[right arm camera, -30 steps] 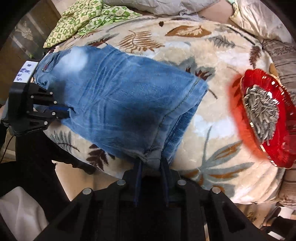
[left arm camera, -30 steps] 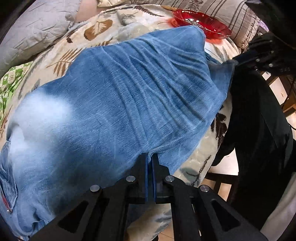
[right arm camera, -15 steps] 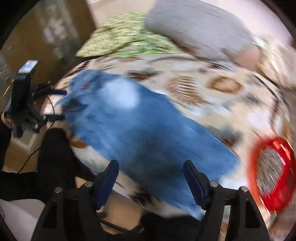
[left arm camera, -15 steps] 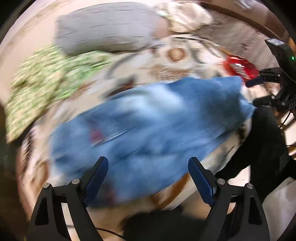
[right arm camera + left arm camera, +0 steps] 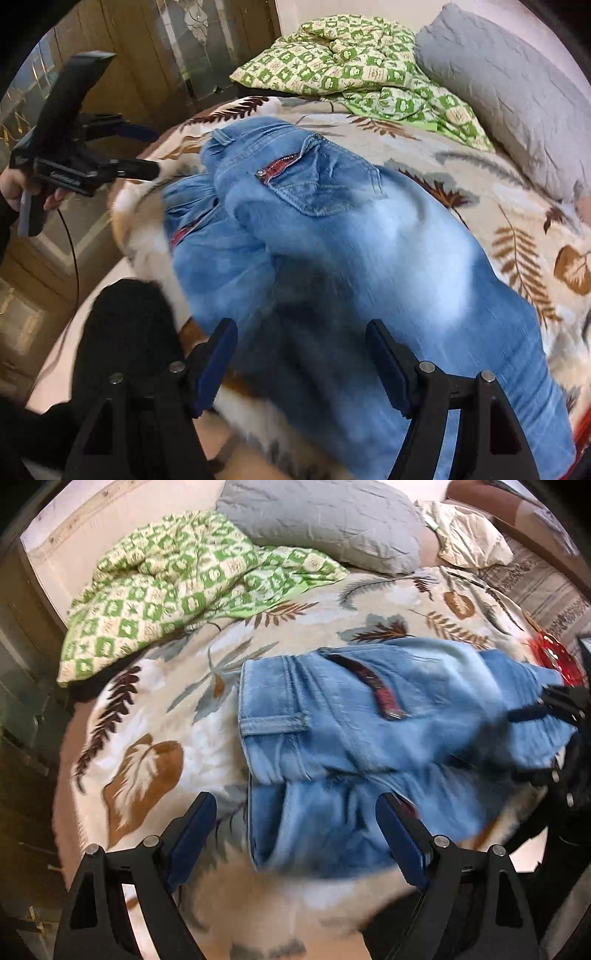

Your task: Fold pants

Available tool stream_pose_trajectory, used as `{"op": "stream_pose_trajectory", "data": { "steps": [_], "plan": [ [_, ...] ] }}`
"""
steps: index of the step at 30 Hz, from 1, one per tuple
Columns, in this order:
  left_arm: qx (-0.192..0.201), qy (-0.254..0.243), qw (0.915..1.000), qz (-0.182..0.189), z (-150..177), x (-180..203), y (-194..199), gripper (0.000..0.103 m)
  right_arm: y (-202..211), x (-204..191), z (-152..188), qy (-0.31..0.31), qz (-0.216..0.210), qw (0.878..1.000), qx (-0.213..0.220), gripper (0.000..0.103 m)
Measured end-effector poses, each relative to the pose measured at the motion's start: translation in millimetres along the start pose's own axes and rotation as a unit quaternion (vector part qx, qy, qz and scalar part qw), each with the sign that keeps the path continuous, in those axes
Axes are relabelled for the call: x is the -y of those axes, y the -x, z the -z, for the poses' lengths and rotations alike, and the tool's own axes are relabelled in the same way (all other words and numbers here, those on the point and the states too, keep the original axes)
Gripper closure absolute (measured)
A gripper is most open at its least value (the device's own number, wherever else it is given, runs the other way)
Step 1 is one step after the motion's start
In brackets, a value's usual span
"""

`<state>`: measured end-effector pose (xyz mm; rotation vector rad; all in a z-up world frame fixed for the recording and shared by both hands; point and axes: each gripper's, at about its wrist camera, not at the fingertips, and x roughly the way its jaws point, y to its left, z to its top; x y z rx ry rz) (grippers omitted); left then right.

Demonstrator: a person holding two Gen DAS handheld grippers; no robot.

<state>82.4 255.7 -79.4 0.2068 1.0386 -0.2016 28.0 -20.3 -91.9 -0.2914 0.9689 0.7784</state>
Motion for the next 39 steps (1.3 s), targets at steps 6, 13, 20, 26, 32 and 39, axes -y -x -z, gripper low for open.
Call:
{"op": "stream_pose_trajectory", "data": {
  "steps": [6,13,20,26,32,39],
  "plan": [
    [-0.003,0.043,0.9965,0.072,-8.3,-20.7,-44.3,0.037,-45.8,-14.5,-19.2,0.007,0.069,0.998,0.004,0.029],
    [0.019,0.011,0.993,0.116,-3.9,-12.9,-6.0,0.08,-47.6,-14.9,-22.3,0.039,0.018,0.999,-0.014,0.093],
    [0.049,0.043,0.9839,0.167,22.5,-24.3,46.9,0.081,11.9,-7.4,-9.4,0.034,-0.06,0.998,0.005,0.093],
    [-0.073,0.051,0.9889,0.119,50.0,-15.7,-30.4,0.077,-21.7,-15.5,7.0,0.043,-0.059,0.997,-0.035,0.093],
    [-0.051,0.059,0.9925,0.095,45.3,-11.0,-15.7,0.038,-36.7,-23.6,7.3,0.057,-0.033,0.997,-0.05,0.082],
    [0.054,0.056,0.9969,0.004,12.2,19.7,60.1,0.008,15.4,2.0,12.5,0.018,-0.016,1.0,-0.005,0.013]
  ]
}}
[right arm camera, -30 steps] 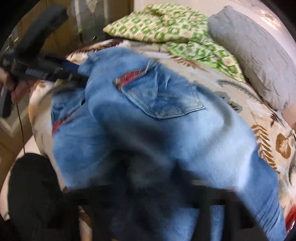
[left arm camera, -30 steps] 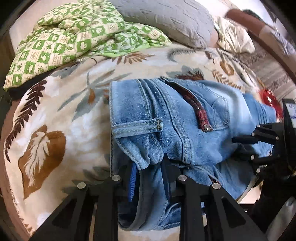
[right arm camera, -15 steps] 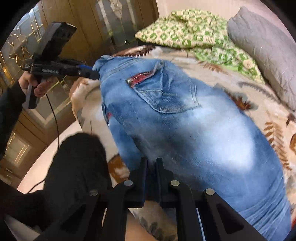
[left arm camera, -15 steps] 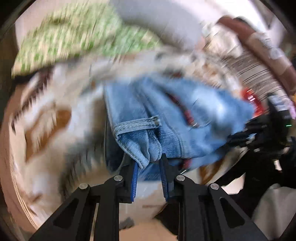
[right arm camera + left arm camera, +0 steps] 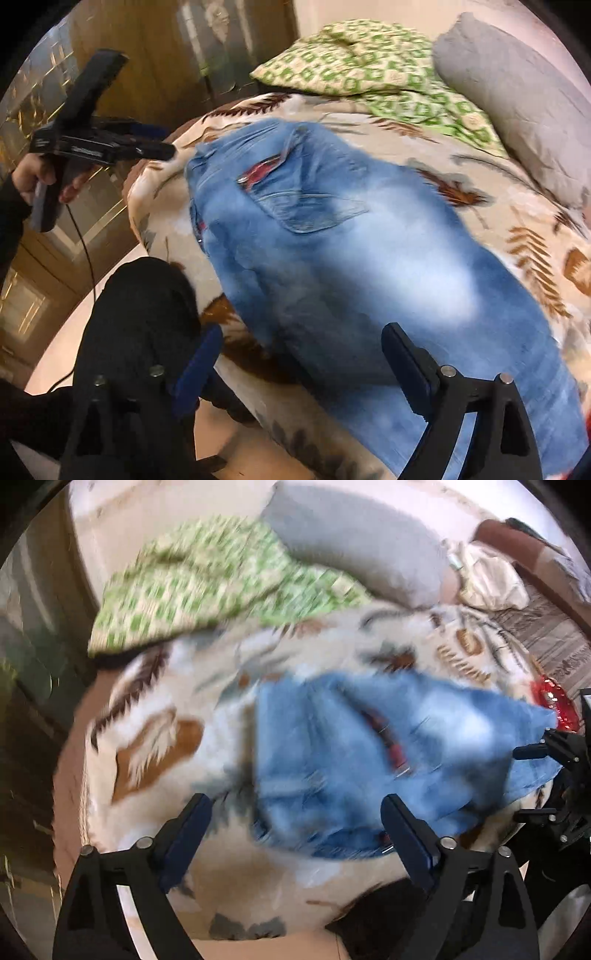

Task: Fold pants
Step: 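Fold the jeans leg over with the left tool while the right tool grips the hem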

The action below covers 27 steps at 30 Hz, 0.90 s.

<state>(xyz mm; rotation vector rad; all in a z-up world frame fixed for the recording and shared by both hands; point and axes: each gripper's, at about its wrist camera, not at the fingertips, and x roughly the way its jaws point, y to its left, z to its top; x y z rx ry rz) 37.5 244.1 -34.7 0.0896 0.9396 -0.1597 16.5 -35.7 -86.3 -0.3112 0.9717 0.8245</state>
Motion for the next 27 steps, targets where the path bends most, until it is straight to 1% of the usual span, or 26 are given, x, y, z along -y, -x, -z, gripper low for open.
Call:
{"op": "stream_pose_trajectory", "data": {
  "steps": [1,3,4,5,7,8,10,11,12,13,14,15,17,20,21,24,25,26,27],
  "plan": [
    [0.011,-0.014,0.9997,0.018,-7.4,16.5,4.9,0.005,8.6,6.3,3.7,-0.011,0.008,1.0,0.002,0.013],
    [0.027,-0.043,0.997,0.057,-18.2,53.7,9.7,0.004,27.6,25.3,14.2,-0.044,0.017,0.999,0.007,0.013],
    [0.029,-0.057,0.9948,0.079,-24.9,72.6,9.0,0.004,37.4,32.4,22.6,-0.063,0.024,0.998,0.008,0.013],
    [0.028,-0.066,0.993,0.094,-28.9,83.9,7.9,0.004,48.2,45.0,32.4,-0.085,0.034,0.996,0.011,0.013],
    [0.022,-0.096,0.9867,0.13,-41.7,124.2,-1.7,0.004,70.3,69.5,52.8,-0.13,0.055,0.99,0.014,0.013],
    [0.02,-0.111,0.9835,0.142,-47.9,139.4,-7.5,0.004,82.6,82.8,65.7,-0.153,0.065,0.986,0.016,0.013],
    [0.014,-0.149,0.9748,0.166,-59.6,182.2,-23.3,0.004,108.9,113.6,93.8,-0.206,0.082,0.975,0.024,0.013],
    [0.011,-0.156,0.9721,0.174,-61.6,193.8,-28.1,0.004,117.3,124.6,102.8,-0.226,0.088,0.97,0.027,0.013],
    [0.004,-0.175,0.9645,0.198,-67.8,217.0,-37.4,0.004,129.9,139.0,118.3,-0.251,0.092,0.963,0.03,0.013],
    [0.002,-0.188,0.9598,0.209,-68.1,230.6,-40.4,0.004,139.1,152.8,131.0,-0.275,0.093,0.956,0.032,0.013],
    [-0.001,-0.21,0.9526,0.22,-72.9,253.4,-48.7,0.004,146.5,164.7,142.1,-0.294,0.092,0.951,0.032,0.013],
    [-0.002,-0.231,0.946,0.228,-76.0,271.4,-54.7,0.004,153.1,175.0,153.1,-0.31,0.091,0.946,0.032,0.013],
    [-0.002,-0.261,0.9361,0.236,-80.3,302.2,-61.0,0.004,158.8,190.6,169.0,-0.334,0.087,0.938,0.025,0.014],
    [-0.011,-0.287,0.9265,0.243,-88.7,340.5,-72.3,0.004,145.6,210.2,182.7,-0.354,0.063,0.933,0.0,0.014],
    [-0.011,-0.289,0.9259,0.243,-89.7,344.8,-72.7,0.004,138.2,216.2,185.1,-0.36,0.055,0.931,-0.011,0.014],
    [-0.012,-0.297,0.9231,0.244,-93.2,354.7,-70.2,0.004,110.3,229.5,188.2,-0.37,0.013,0.928,-0.038,0.022],
    [-0.01,-0.3,0.9229,0.241,-94.3,355.4,-69.1,0.004,99.2,232.4,188.0,-0.369,0.001,0.928,-0.05,0.028],
    [-0.011,-0.302,0.9231,0.238,-94.0,353.0,-68.0,0.004,89.1,234.2,190.5,-0.371,-0.009,0.927,-0.061,0.03],
    [-0.012,-0.303,0.924,0.233,-95.6,352.8,-68.7,0.004,85.0,234.3,193.2,-0.366,-0.007,0.928,-0.067,0.03]
  ]
}}
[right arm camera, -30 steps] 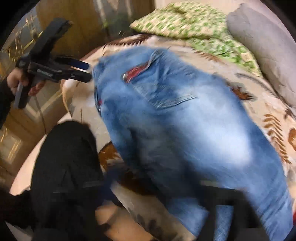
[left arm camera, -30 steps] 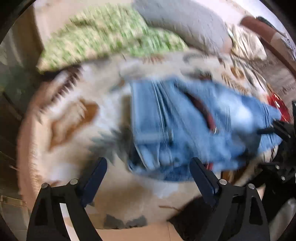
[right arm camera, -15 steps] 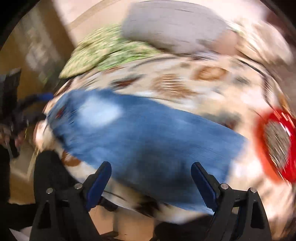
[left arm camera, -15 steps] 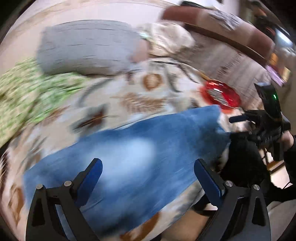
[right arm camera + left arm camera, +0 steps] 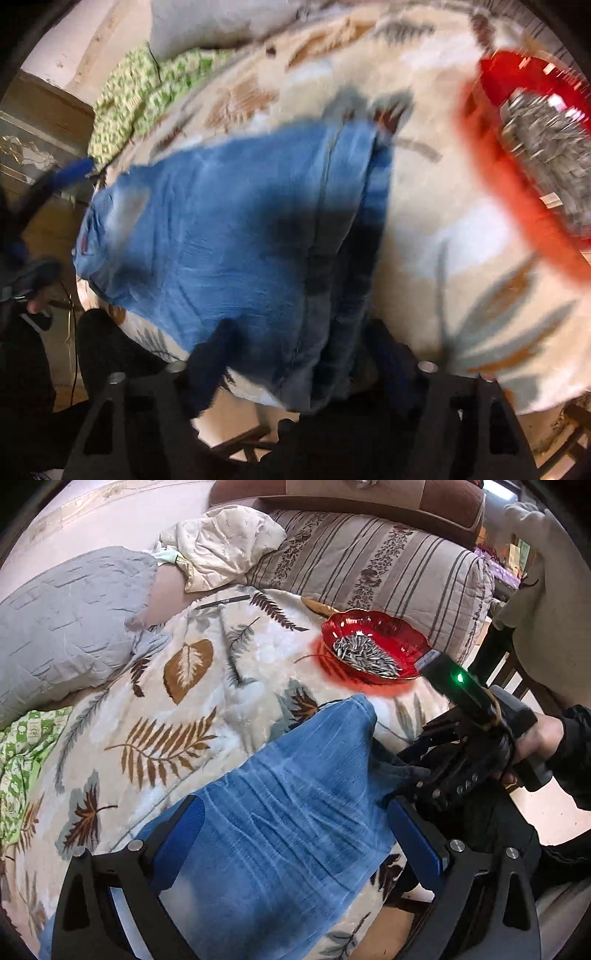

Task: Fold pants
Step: 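Fold the jeans leg over with the left tool while the right tool grips the hem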

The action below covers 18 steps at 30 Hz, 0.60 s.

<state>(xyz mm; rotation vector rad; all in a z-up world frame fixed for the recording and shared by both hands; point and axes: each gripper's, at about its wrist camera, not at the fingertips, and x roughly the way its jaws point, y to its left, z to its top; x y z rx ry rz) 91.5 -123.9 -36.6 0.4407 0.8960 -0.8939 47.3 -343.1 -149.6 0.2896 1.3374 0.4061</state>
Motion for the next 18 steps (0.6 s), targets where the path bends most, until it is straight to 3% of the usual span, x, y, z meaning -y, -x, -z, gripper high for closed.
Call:
{"op": "stream_pose_trajectory", "data": {
  "steps": [1,3,4,5,12,18],
  "plan": [
    [-0.002,-0.001,1.0,-0.002,-1.2,-0.7,-0.6,0.004,-2.5,-5.9,0.4,0.02,0.012,1.0,0.001,0.033],
    [-0.002,-0.007,1.0,0.001,-7.2,-0.1,-5.5,0.004,0.6,-13.0,4.2,0.043,0.014,0.999,0.012,0.07],
    [-0.002,-0.01,0.9999,0.003,-9.6,1.2,-6.9,0.004,3.2,-12.0,6.7,0.041,-0.008,0.999,0.017,0.077],
    [-0.001,-0.014,0.9999,0.007,-13.5,3.1,-9.9,0.004,5.2,-11.2,10.1,0.04,-0.021,0.999,0.022,0.077],
    [-0.038,-0.083,0.9946,0.049,-58.0,31.9,-73.0,0.004,13.6,-5.4,25.3,0.032,-0.009,0.997,0.065,0.077],
    [-0.118,-0.07,0.9866,0.087,-77.2,30.0,-148.0,0.004,12.1,0.8,32.6,0.019,0.004,0.997,0.077,0.08]
  ]
}}
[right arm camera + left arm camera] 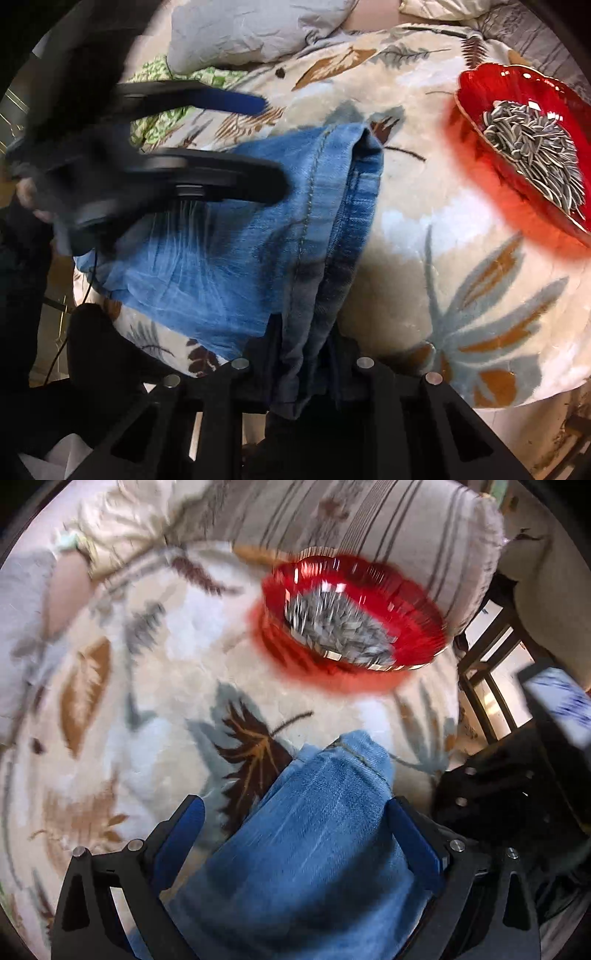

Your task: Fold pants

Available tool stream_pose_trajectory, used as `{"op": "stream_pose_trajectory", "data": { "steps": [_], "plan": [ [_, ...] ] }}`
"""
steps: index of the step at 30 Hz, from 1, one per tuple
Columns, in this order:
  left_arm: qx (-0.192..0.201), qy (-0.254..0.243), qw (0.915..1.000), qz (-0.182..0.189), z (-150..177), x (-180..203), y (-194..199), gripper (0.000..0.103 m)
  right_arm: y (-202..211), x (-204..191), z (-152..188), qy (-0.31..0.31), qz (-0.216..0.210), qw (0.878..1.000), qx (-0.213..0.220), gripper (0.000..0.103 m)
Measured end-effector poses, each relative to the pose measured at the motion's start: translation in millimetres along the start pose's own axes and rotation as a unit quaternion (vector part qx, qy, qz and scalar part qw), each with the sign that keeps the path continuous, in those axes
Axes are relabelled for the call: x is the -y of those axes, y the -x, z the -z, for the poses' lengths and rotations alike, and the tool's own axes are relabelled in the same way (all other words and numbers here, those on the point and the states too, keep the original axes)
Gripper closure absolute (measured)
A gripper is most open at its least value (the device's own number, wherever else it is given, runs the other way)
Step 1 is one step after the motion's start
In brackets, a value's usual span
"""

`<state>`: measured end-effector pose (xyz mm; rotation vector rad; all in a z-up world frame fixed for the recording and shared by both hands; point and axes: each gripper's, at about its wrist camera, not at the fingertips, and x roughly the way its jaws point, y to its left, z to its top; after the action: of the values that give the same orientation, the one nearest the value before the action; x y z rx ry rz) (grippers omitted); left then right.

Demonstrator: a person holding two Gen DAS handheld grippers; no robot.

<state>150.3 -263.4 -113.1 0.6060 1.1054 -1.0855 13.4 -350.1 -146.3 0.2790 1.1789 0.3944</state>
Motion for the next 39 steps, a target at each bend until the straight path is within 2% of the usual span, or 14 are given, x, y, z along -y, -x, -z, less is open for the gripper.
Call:
{"op": "stream_pose_trajectory", "data": {
  "steps": [4,5,8,16,20,24,26,28,31,34,36,37,38,39],
  "plan": [
    [-0.066,0.02,0.9964,0.05,0.0,-8.5,-34.5,0.033,-3.8,0.2,-0.6,0.0,0.007,1.0,-0.001,0.08],
    [-0.06,0.022,0.9968,0.048,-0.4,-9.6,-32.1,0.064,-5.3,0.7,-0.9,0.0,0.007,1.0,-0.002,0.081],
    [-0.054,0.033,0.9969,0.047,1.3,-15.8,-22.3,0.089,-5.9,3.4,-1.5,-0.003,-0.002,1.0,0.001,0.082],
    [-0.009,-0.014,0.9994,0.03,-21.2,13.4,-0.4,0.096,13.1,14.0,-3.2,-0.012,-0.01,0.999,0.028,0.09],
    [-0.047,-0.008,0.9988,0.011,-28.4,8.2,-26.7,0.097,27.5,23.7,-6.5,-0.022,0.002,0.999,0.047,0.092],
    [-0.032,0.017,0.9984,0.045,-24.9,-1.1,-12.4,0.092,16.2,28.0,-6.6,-0.039,-0.005,0.999,0.021,0.092],
    [-0.037,0.015,0.999,0.019,-25.3,-2.4,-5.4,0.037,15.0,31.1,-8.0,-0.062,-0.024,0.998,0.016,0.091],
    [-0.025,-0.007,0.9996,-0.011,-27.6,1.5,-1.5,0.021,14.9,33.8,-9.8,-0.074,-0.022,0.997,0.012,0.088],
    [-0.04,-0.015,0.999,0.01,-35.4,3.9,-12.8,0.021,9.8,32.7,-13.2,-0.065,-0.016,0.998,-0.009,0.076],
    [-0.08,-0.029,0.9961,0.024,-41.1,7.2,-37.9,0.021,1.8,29.5,-16.1,-0.063,-0.031,0.997,-0.027,0.033],
    [-0.117,-0.029,0.9922,0.035,-38.3,8.6,-54.9,0.031,-7.7,24.2,-17.3,-0.056,-0.036,0.997,-0.038,0.033],
    [-0.111,-0.031,0.9925,0.041,-38.2,9.2,-52.7,0.039,-13.3,21.9,-17.5,-0.056,-0.037,0.997,-0.045,0.033],
    [-0.107,-0.037,0.9923,0.05,-38.1,10.3,-48.7,0.076,-16.6,17.7,-17.6,-0.051,-0.042,0.997,-0.046,0.033],
    [-0.102,-0.042,0.9923,0.056,-37.0,10.6,-41.9,0.086,-18.0,13.1,-17.0,-0.043,-0.051,0.997,-0.042,0.035]
  ]
}}
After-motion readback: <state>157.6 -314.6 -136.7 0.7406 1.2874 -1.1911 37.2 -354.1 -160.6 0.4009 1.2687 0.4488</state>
